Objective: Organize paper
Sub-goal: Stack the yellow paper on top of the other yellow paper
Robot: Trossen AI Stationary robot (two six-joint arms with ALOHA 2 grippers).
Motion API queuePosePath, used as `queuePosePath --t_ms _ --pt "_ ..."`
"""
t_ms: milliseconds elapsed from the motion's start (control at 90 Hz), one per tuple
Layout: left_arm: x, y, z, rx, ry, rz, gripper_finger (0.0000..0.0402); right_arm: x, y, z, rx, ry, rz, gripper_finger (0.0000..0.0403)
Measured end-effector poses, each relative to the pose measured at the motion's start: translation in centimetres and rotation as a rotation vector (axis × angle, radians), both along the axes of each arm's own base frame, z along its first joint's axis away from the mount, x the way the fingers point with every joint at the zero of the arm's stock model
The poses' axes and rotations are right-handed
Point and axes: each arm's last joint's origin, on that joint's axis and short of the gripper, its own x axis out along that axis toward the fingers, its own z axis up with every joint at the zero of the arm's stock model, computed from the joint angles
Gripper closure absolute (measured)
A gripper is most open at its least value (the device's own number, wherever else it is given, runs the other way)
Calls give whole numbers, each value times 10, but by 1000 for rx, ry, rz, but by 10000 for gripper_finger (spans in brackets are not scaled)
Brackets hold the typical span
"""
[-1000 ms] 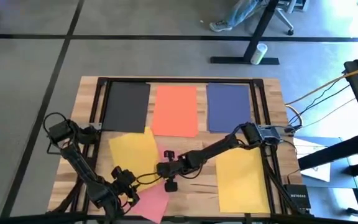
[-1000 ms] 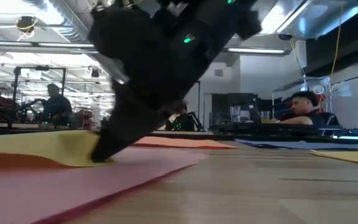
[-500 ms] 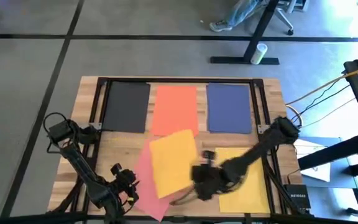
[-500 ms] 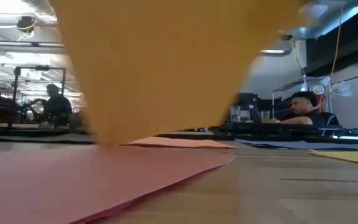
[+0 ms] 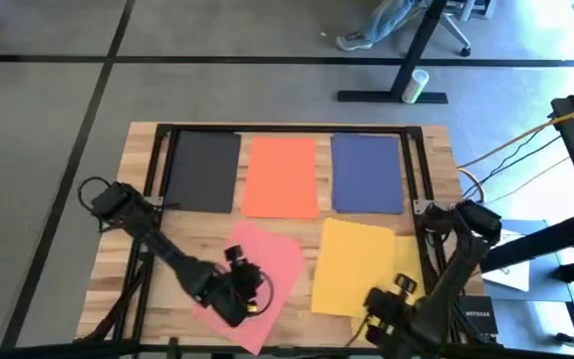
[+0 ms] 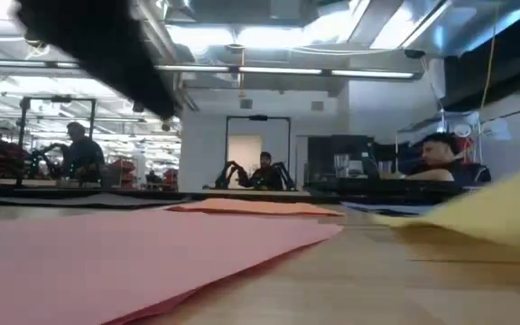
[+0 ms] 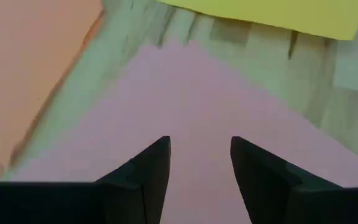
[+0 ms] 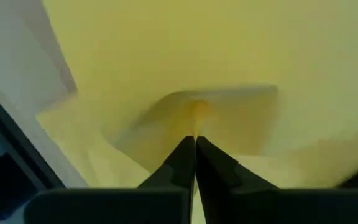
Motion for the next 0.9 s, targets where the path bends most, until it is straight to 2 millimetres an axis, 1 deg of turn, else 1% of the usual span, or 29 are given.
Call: queuePosePath --t_ms 100,211,333,400,478,567,656,778,900 --pt "16 12 3 -2 -7 -57 247 -22 11 -10 41 6 -18 403" --pt "29 22 7 -4 -20 -116 247 -44 21 -17 78 12 -44 403" --pt "42 30 12 -23 -65 -175 247 -63 26 -21 74 17 -65 403" --pt "52 34 15 -82 -112 -236 247 -71 28 -23 73 9 -41 403" --pt "65 36 14 -175 -162 -334 247 -77 28 -25 71 15 -25 403" --pt "74 36 6 -186 -195 -382 247 -81 30 -26 80 6 12 403" --pt "78 38 3 -182 -209 -386 247 -83 33 -27 99 18 40 403" --pt "80 40 -1 -186 -200 -375 247 -85 35 -29 114 84 73 403" --pt "81 37 -1 -191 -224 -379 247 -85 34 -29 104 96 57 403"
